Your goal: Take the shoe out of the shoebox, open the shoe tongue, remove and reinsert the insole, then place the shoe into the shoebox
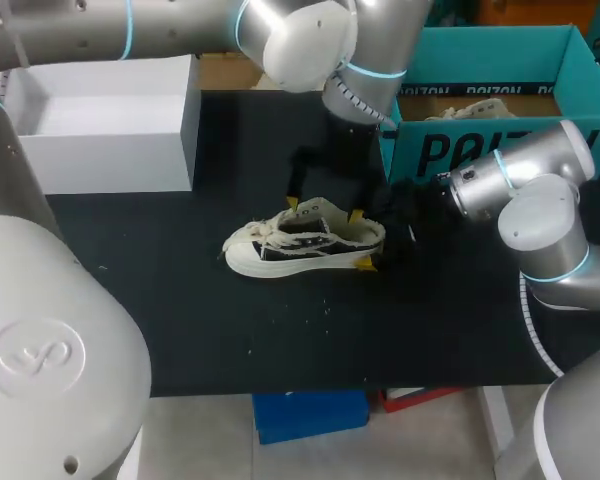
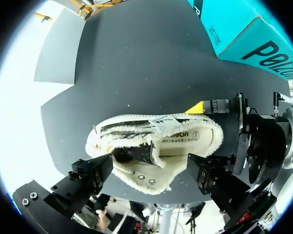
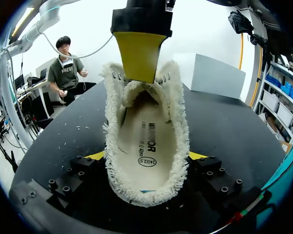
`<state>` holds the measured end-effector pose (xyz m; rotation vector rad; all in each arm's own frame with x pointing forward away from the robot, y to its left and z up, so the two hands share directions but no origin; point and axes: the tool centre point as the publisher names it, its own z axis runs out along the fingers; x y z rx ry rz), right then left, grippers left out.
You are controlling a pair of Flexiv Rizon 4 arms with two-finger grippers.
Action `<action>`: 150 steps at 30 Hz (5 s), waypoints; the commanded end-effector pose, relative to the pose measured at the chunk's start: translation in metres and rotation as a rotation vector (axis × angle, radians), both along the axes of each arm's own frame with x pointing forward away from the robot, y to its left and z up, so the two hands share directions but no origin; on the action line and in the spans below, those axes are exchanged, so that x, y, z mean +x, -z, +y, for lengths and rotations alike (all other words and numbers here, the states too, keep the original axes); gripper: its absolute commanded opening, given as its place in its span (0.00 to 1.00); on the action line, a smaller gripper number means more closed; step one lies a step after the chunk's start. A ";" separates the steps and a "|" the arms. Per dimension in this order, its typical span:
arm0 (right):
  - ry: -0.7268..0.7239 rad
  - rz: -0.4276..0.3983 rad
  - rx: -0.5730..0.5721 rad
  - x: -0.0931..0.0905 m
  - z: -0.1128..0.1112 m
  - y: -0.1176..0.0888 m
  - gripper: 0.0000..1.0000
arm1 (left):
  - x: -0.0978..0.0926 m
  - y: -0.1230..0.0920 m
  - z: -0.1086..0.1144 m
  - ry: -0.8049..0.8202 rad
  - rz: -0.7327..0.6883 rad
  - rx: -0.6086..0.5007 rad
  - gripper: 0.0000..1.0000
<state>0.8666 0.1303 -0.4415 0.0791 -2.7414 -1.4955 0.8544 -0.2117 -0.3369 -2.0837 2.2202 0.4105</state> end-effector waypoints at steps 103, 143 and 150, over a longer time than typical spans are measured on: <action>0.002 0.000 -0.001 0.002 0.001 0.003 0.00 | -0.032 -0.025 0.059 -0.148 -0.263 0.313 0.00; 0.002 0.000 -0.001 0.002 0.001 0.003 0.00 | -0.046 -0.001 0.120 -0.307 -0.197 0.346 1.00; 0.002 0.000 -0.001 0.002 0.001 0.003 0.00 | -0.049 0.008 0.127 -0.324 -0.185 0.340 1.00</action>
